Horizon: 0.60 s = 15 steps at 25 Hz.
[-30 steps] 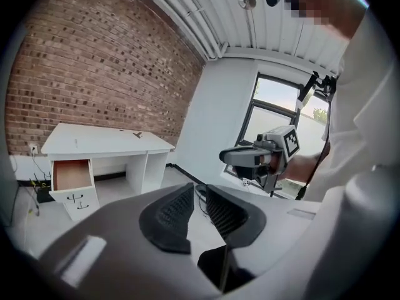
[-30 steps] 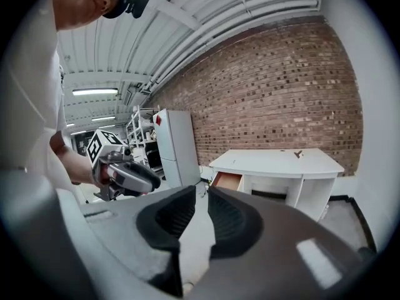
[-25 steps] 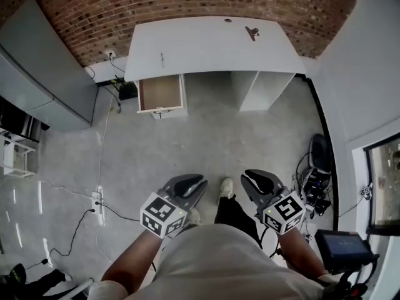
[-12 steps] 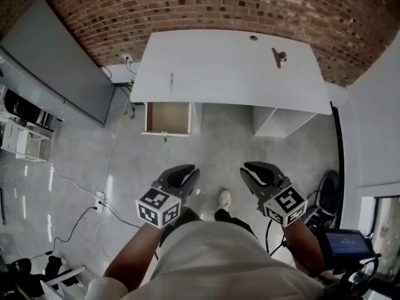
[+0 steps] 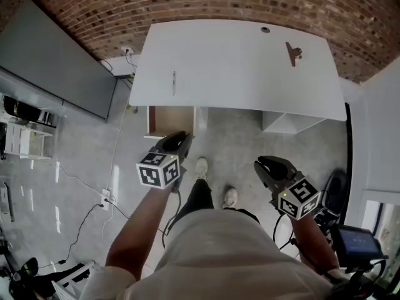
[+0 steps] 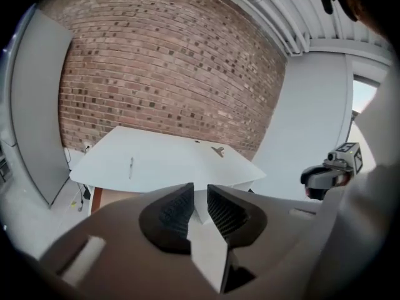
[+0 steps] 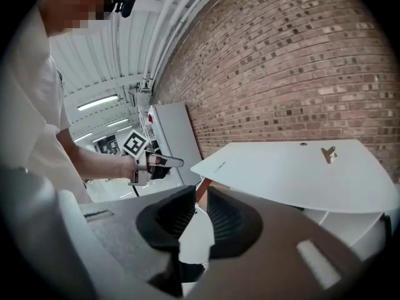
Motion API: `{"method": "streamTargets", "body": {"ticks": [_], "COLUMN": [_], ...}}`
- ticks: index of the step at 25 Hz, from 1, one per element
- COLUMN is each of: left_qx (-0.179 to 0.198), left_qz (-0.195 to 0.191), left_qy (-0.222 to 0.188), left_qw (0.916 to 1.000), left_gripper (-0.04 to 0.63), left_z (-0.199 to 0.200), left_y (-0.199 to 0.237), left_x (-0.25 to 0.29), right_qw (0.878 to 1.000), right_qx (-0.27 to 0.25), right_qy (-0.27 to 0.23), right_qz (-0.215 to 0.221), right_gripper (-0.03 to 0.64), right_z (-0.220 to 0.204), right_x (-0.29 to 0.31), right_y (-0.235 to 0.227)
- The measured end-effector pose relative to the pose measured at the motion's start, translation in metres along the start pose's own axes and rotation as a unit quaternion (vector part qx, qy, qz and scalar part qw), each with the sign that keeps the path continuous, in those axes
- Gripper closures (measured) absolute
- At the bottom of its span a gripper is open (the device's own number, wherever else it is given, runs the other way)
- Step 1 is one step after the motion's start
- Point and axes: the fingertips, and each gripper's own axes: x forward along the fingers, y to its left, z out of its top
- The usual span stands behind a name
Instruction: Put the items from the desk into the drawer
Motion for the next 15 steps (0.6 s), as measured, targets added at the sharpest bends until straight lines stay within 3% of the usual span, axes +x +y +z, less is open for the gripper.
{"method": "streamTargets", "body": {"ticks": [8, 15], "left_qx": [0.016, 0.02], "left_qz": [0.057, 0.078], "left_qy": [0.055, 0.121], "left_qw": [0.9967, 0.9894], "left_gripper": [0.503, 0.499], "left_z": [0.035, 0.037], "left_y": [0.153, 0.247], "left_x": [0.112, 0.199], "right_qw": [0.998, 0.993], "right_qx": [0.022, 0.058], "right_qy": [0.002, 0.026], "right_qz": [-0.051, -0.098], "right_gripper": [0.568, 0.568], "right_z": [0.052, 0.065], "right_x": [0.056, 0.101], "right_y": [-0.03, -0.047]}}
